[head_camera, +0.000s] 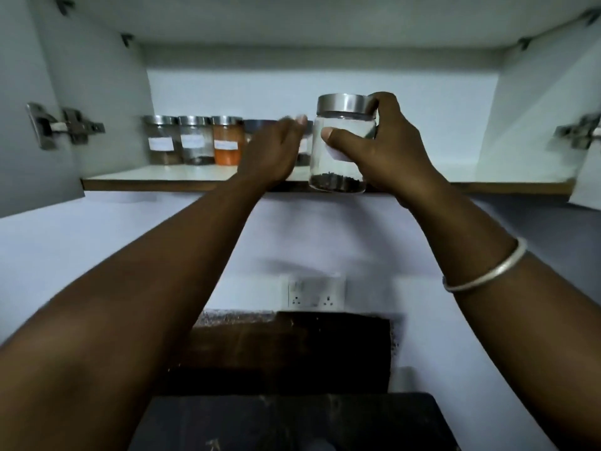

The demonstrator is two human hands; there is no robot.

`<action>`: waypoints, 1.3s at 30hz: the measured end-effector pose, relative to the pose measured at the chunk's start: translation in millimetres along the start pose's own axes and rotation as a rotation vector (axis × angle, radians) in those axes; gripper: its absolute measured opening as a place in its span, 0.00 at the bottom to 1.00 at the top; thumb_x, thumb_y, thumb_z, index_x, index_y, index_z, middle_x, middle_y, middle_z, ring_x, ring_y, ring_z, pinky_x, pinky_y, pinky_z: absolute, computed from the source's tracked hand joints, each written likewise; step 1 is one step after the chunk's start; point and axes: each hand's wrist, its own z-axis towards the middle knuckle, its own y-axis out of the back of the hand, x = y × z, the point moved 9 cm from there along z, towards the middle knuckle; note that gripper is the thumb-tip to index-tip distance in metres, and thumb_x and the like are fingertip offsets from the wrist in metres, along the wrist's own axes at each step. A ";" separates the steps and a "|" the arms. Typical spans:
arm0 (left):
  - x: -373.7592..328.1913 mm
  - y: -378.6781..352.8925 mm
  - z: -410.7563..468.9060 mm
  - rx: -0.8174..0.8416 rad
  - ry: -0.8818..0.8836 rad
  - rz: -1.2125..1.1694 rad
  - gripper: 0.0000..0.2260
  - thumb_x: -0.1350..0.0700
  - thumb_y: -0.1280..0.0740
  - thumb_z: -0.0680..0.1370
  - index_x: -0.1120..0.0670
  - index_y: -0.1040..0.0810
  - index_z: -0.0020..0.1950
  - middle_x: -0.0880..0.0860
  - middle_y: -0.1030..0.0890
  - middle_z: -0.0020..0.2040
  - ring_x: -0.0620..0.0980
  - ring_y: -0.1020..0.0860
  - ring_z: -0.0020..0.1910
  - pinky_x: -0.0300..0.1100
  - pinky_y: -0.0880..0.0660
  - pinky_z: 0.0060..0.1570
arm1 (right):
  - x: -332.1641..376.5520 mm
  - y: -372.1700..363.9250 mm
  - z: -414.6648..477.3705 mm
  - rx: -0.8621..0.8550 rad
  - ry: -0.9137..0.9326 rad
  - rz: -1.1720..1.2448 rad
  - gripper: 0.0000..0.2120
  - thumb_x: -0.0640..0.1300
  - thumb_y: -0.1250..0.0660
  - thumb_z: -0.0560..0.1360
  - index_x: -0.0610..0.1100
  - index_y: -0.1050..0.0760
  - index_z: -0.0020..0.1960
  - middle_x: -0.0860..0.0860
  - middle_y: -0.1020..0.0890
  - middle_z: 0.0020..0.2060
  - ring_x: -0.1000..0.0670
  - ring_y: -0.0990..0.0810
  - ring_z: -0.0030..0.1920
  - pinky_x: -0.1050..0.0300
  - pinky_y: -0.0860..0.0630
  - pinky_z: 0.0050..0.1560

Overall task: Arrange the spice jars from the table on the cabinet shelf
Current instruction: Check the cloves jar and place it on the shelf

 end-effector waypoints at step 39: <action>46.8 -45.2 6.3 0.011 -0.076 0.620 0.23 0.42 0.48 0.78 0.48 0.19 0.61 0.55 0.19 0.57 0.58 0.23 0.58 0.47 0.33 0.43 | -166.6 -133.5 176.9 0.554 -0.426 -0.330 0.48 0.60 0.24 0.72 0.35 0.40 0.79 0.41 0.32 0.75 0.39 0.25 0.69 0.43 0.24 0.69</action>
